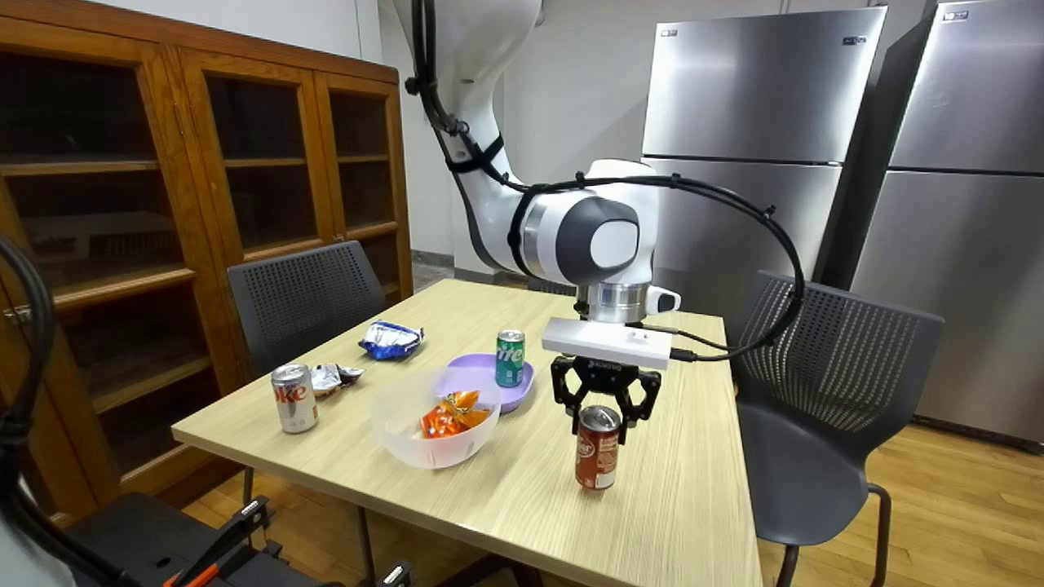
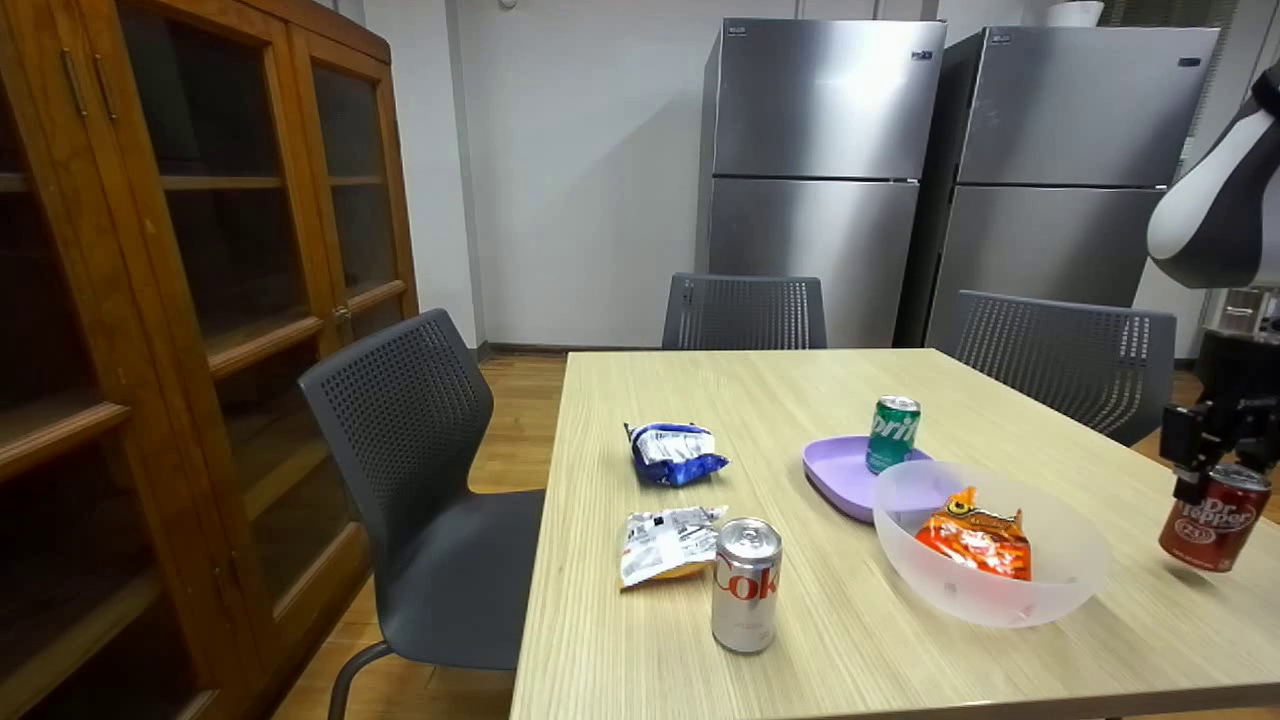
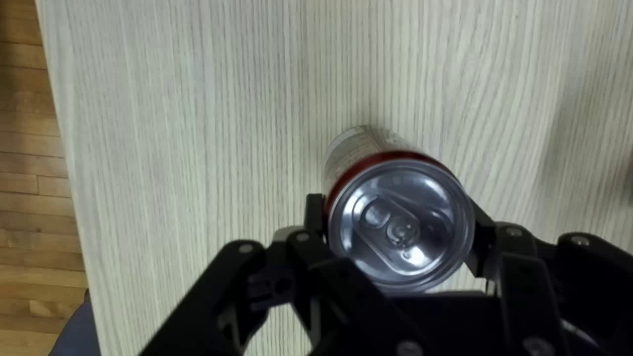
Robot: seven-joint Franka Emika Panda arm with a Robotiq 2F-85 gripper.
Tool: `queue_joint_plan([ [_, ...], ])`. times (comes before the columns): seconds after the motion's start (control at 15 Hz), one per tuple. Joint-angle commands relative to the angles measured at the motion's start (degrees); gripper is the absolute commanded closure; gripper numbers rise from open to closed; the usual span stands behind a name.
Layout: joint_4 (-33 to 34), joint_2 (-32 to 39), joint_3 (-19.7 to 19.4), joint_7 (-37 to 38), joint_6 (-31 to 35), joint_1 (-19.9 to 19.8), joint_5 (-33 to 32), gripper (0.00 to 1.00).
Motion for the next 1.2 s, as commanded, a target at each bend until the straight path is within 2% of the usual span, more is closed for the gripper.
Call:
queue_joint_plan([
  [0.0,-2.20,-6.64,2.19,-0.54,-2.39,0.60,-0.87,0.62],
  [0.6,0.16,-11.03,7.37,-3.45,-3.54,4.61,1.84,0.62],
  [1.13,2.55,-10.88,11.31,-6.98,-4.22,9.01,2.91,0.62],
])
